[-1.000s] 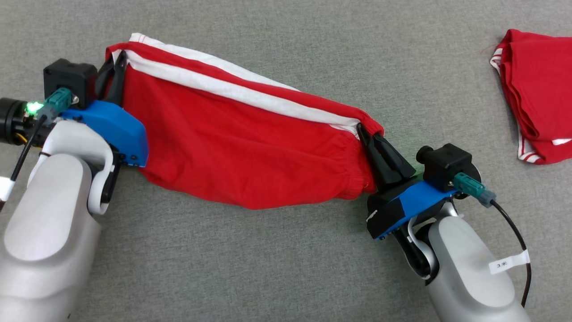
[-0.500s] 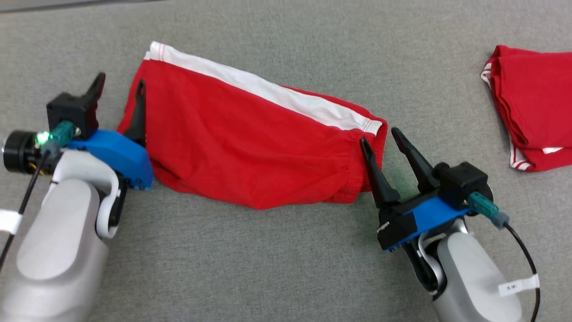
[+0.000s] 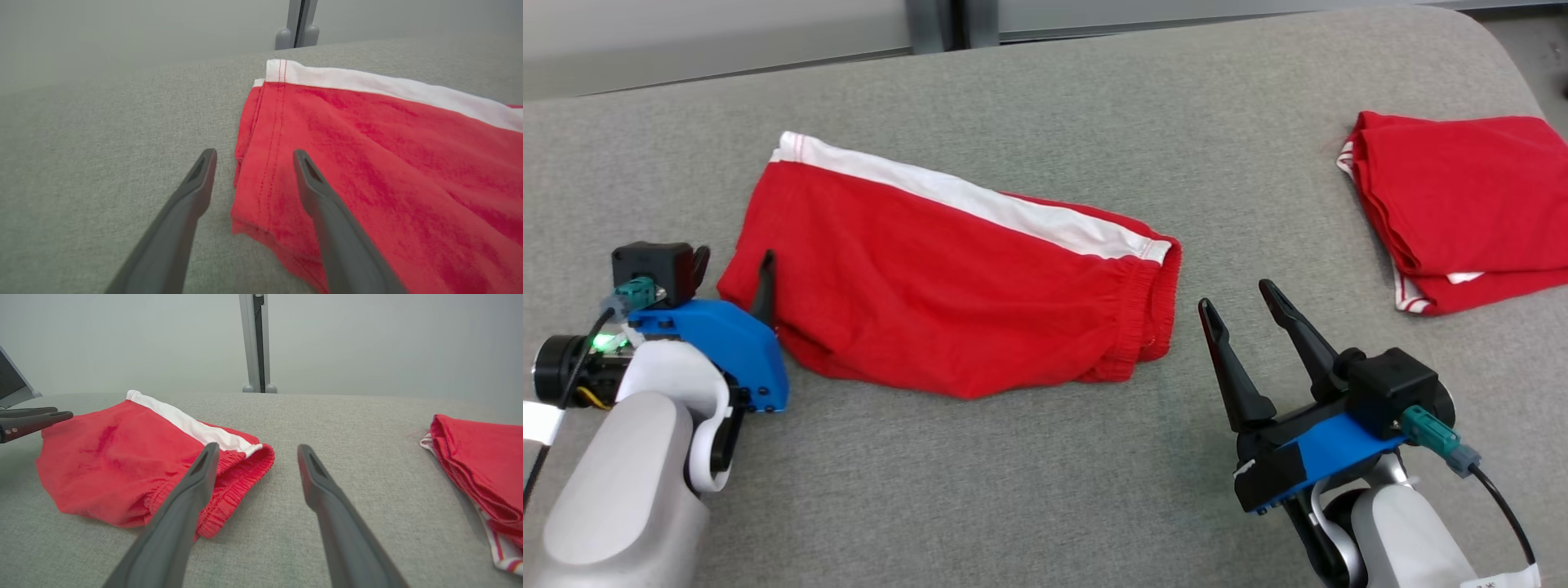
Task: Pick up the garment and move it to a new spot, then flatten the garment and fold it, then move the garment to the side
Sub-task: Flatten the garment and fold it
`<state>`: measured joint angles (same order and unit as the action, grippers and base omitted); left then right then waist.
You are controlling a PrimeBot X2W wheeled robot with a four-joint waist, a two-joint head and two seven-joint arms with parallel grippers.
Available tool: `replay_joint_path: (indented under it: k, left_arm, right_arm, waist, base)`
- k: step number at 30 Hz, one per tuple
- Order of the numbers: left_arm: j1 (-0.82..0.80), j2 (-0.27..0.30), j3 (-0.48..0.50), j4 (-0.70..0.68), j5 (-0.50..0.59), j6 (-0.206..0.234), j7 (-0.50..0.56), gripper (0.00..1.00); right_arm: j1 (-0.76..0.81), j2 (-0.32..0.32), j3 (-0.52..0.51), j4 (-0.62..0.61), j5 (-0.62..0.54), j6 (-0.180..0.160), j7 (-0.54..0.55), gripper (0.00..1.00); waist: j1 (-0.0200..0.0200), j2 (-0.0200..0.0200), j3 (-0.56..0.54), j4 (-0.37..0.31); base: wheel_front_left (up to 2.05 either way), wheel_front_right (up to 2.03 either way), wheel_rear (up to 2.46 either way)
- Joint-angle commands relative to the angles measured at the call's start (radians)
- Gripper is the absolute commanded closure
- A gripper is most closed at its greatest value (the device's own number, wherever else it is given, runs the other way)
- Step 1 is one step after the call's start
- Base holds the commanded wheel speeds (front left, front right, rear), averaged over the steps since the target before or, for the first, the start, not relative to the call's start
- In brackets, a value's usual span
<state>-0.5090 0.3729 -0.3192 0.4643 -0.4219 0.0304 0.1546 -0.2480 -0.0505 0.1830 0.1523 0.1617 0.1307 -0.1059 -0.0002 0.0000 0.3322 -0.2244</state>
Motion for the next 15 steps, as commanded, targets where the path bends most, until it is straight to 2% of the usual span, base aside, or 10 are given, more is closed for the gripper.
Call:
replay_joint_path:
  k: [1, 5, 8, 9, 10, 12, 15]
  left_arm:
    - [0.012, 0.01, 0.006, 0.009, -0.006, 0.006, 0.012, 0.0]
    - [0.014, 0.025, 0.005, 0.04, -0.017, 0.019, 0.075, 0.0]
    - [0.023, 0.022, 0.005, 0.049, -0.04, 0.005, 0.118, 0.0]
    - [0.03, 0.02, 0.005, 0.047, -0.05, -0.001, 0.128, 0.2]
    - [0.036, 0.018, 0.004, 0.045, -0.057, -0.007, 0.135, 0.61]
    - [0.046, 0.01, 0.005, 0.038, -0.076, -0.016, 0.141, 1.0]
    - [0.052, 0.004, 0.013, 0.03, -0.094, -0.023, 0.129, 1.0]
  right_arm:
    - [0.018, 0.0, -0.002, -0.013, -0.002, 0.0, 0.006, 0.0]
    - [0.036, 0.0, -0.001, -0.047, 0.004, 0.0, 0.019, 0.0]
    - [0.044, 0.0, -0.009, -0.063, 0.007, 0.0, 0.02, 0.0]
    - [0.048, 0.0, -0.011, -0.065, 0.008, 0.0, 0.019, 0.0]
    - [0.051, 0.0, -0.013, -0.066, 0.009, 0.0, 0.018, 0.0]
    - [0.053, 0.0, -0.019, -0.068, 0.01, 0.0, 0.016, 0.0]
    - [0.054, 0.0, -0.022, -0.068, 0.012, 0.0, 0.015, 0.0]
  waist:
    - [0.0002, 0.0, -0.003, -0.011]
    - [0.0002, 0.0, 0.004, -0.031]
    - [0.0002, 0.0, 0.006, -0.038]
    - [0.0002, 0.0, 0.005, -0.039]
    - [0.0002, 0.0, 0.004, -0.04]
    - [0.0002, 0.0, -0.001, -0.039]
    - [0.0002, 0.0, -0.013, -0.033]
  base:
    - [0.0, 0.0, 0.0]
    - [0.0, 0.0, 0.0]
    - [0.0, 0.0, 0.0]
    - [0.0, 0.0, 0.0]
    - [0.0, 0.0, 0.0]
    - [0.0, 0.0, 0.0]
    - [0.0, 0.0, 0.0]
